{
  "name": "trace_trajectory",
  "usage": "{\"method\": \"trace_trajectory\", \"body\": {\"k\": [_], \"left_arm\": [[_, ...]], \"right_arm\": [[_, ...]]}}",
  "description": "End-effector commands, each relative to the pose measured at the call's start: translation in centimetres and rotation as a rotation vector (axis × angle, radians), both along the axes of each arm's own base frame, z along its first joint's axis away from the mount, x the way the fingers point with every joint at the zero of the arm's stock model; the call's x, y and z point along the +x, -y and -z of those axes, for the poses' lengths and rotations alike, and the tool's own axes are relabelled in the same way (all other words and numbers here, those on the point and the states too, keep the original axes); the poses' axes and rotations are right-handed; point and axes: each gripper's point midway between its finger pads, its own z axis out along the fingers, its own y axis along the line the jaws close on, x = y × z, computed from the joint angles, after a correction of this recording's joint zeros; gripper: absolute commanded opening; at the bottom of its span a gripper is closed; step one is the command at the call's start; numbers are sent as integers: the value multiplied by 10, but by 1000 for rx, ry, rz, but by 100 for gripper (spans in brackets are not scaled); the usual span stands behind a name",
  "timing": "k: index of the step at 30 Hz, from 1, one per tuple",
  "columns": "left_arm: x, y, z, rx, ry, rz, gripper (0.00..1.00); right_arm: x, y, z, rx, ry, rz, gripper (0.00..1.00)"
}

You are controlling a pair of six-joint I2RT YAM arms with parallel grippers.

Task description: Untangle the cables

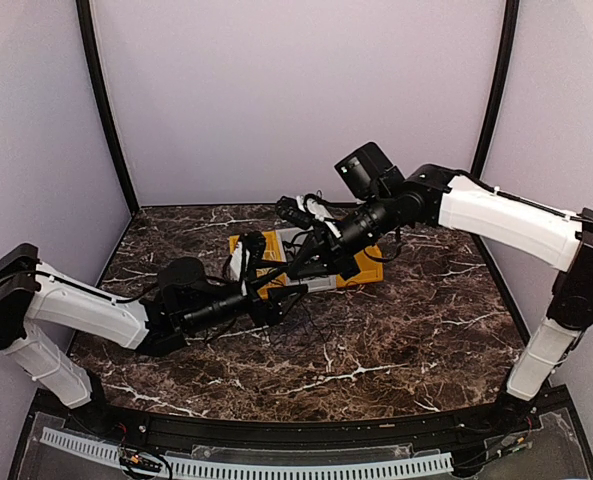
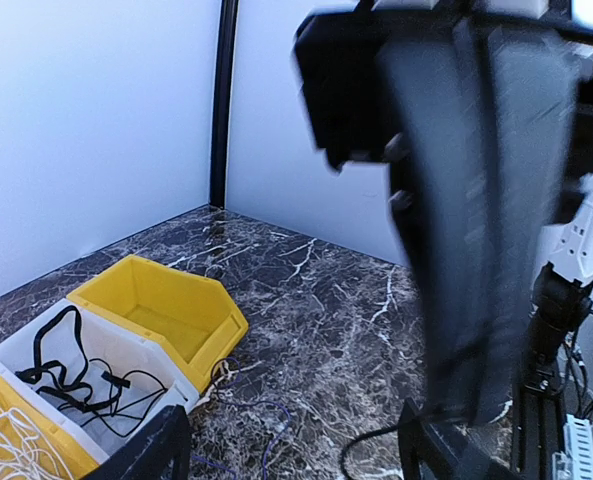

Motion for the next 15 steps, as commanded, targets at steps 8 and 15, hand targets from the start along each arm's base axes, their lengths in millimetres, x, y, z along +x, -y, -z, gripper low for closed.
{"method": "trace_trajectory", "body": {"k": [8, 15], "left_arm": [[31, 59, 49, 13, 10, 29, 49], [39, 59, 104, 115, -106, -11, 41]], "right_arm": [[-23, 43, -121, 199, 250, -37, 0], [3, 83, -210, 362, 428, 100, 0]]}}
